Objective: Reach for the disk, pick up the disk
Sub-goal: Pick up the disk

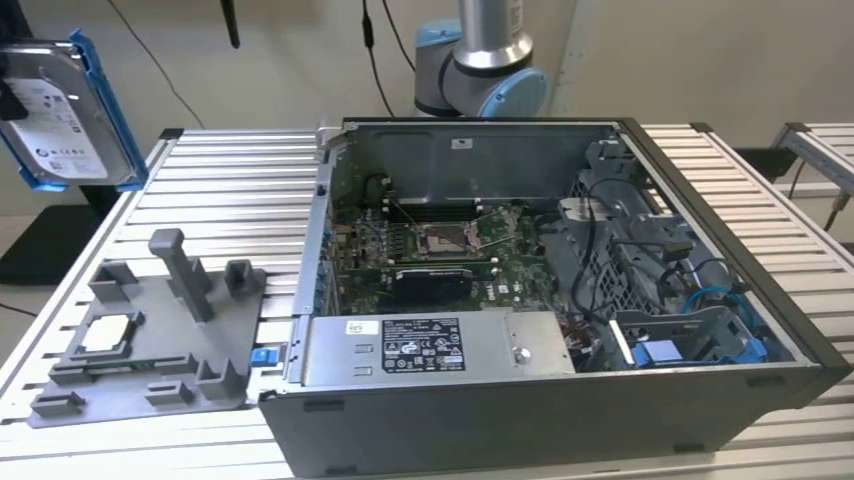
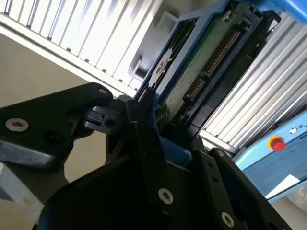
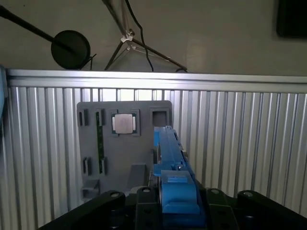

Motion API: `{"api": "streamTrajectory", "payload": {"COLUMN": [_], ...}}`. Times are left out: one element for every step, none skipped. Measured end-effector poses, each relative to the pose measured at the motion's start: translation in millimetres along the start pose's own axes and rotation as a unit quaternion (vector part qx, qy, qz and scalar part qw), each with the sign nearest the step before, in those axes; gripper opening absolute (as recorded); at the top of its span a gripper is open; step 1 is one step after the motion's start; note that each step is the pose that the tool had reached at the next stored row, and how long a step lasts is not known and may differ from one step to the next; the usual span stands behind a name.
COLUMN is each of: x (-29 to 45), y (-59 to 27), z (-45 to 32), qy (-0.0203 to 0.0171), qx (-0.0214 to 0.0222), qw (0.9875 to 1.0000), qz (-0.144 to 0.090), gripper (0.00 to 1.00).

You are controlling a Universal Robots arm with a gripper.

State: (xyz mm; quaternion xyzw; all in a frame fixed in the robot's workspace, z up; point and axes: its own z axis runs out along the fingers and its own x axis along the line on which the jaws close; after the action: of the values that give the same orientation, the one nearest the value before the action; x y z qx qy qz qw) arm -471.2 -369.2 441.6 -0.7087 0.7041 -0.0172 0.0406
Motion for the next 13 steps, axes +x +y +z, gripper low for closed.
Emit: {"api": "streamTrajectory", "payload": {"x": [0.0,0.1,0.0,-0.2,-0.4,-0.5,-0.6,-0.7,-0.8,-0.8,-0.8,-0.8,-0.8], "y": [0.2,0.4,0.4,0.4,0.2,0.1,-0.2,-0.5,-0.7,-0.7,-0.8,-0.8,-0.8], "z": [-0.9,-2.3,-4.1,-7.7,-11.1,-14.5,-17.5,-21.5,-24.3,-25.3,-25.3,-25.3,-25.4], "qy": [-0.0001,0.0,0.0,-0.0001,-0.0001,-0.0001,-0.0001,-0.0002,-0.0003,-0.0003,-0.0003,-0.0003,-0.0003], "qx": [0.0041,0.0057,0.0065,0.007,0.0073,0.0073,0.0075,0.0075,0.0075,0.0075,0.0075,0.0076,0.0075], "qw": [1.0,1.0,1.0,1.0,1.0,1.0,1.0,1.0,1.0,1.0,1.0,1.0,1.0], "qz": [0.0,0.0,0.0,-0.001,-0.001,-0.002,-0.002,-0.003,-0.003,-0.003,-0.003,-0.003,-0.003], "gripper": [0.0,0.0,0.0,0.0,0.0,0.0,0.0,0.0,0.0,0.0,0.0,0.0,0.0]}}
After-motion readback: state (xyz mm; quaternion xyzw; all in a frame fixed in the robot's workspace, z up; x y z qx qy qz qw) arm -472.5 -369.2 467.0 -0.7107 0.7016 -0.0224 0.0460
